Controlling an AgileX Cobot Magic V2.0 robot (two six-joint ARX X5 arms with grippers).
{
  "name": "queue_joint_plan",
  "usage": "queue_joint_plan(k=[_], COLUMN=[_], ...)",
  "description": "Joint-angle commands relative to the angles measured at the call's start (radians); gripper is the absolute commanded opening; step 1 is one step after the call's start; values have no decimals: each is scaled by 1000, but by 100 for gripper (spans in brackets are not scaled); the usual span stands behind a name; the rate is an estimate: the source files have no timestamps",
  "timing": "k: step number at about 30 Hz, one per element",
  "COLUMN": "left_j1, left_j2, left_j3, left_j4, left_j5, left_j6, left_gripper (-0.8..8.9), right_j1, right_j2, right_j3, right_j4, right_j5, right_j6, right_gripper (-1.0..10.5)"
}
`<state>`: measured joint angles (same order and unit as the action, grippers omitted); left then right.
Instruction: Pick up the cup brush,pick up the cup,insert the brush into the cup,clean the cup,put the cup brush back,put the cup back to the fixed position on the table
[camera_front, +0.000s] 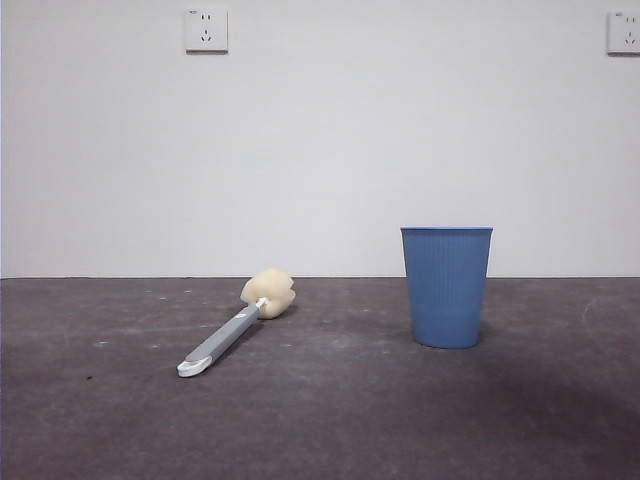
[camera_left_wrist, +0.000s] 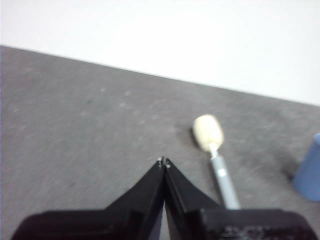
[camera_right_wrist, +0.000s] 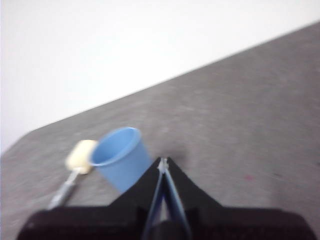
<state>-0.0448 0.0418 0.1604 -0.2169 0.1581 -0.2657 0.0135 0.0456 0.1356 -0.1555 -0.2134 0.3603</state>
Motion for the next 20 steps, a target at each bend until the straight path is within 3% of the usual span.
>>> queue_joint_plan(k=[1, 5, 11, 20], left_j1=[0, 0, 0, -1], left_j2=[43, 128, 265, 430], left_j3=[47, 145, 315, 524], left_j4=[-7, -63, -233, -534], left_j5=[56, 149, 272, 443], left_j6=[-23, -12, 108, 317], left_gripper=[-7, -7, -7, -7], right_j1=[3, 10, 39, 105], right_j2=[46, 145, 321, 564], right_j3=[46, 149, 368, 704], right_j4=[-5, -70, -285, -720], right_j5=[-68, -172, -308, -313], right_j6=[8, -32, -207, -494], right_gripper=[-12, -12, -12, -11])
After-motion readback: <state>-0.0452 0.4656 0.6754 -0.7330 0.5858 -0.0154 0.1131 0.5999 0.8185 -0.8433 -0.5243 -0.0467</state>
